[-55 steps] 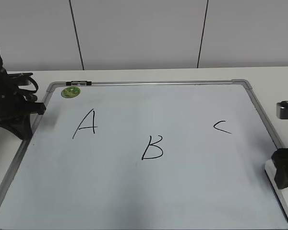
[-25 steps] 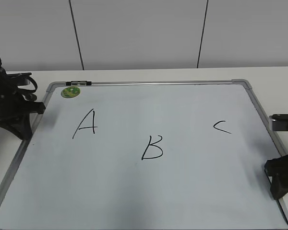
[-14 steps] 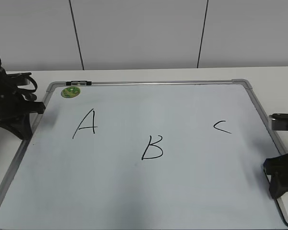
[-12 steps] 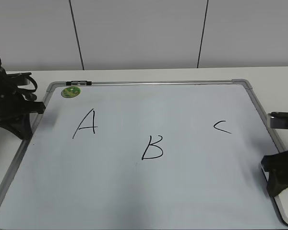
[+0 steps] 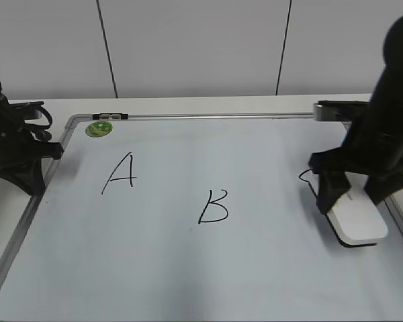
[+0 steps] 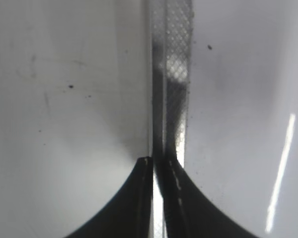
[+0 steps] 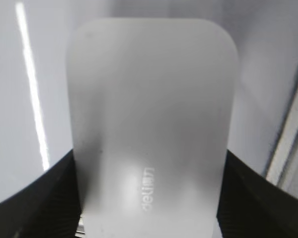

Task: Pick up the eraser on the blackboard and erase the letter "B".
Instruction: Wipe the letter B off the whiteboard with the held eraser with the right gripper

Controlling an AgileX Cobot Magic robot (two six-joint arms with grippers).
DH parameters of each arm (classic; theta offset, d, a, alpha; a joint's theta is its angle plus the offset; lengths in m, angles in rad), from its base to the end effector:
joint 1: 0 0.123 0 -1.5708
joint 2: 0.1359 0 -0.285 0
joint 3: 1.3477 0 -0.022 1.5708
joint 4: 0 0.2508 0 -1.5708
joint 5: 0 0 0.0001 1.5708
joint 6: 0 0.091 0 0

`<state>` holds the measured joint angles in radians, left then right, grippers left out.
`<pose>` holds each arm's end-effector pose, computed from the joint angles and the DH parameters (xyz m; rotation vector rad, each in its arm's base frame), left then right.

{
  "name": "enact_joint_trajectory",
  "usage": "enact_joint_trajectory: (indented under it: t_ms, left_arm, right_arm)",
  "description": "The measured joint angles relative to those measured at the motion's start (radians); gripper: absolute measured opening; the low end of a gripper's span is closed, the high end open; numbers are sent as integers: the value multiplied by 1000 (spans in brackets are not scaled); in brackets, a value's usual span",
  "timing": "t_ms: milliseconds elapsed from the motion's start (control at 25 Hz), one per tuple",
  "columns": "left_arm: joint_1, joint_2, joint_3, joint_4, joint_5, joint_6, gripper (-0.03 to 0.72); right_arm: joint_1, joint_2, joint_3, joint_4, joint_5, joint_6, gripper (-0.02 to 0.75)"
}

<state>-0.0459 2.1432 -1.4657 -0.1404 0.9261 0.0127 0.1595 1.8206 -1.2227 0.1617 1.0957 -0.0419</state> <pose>0.4104 -0.0290 0.1279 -0.0352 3.0839 -0.1781 0.3276 0.0659 0.1936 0.1926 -3.0842 -0.2168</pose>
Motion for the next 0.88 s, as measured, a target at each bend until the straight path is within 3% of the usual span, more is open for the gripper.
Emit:
enact_joint_trajectory:
  t_ms: [360,880]
  left_arm:
    - [0,0,0,-2,0,0,45]
    - [0,0,0,-4,2,0,45]
  right_arm:
    - [198,221,-324,-20,101,2,524]
    - [295,431,-558,-62,114,50,524]
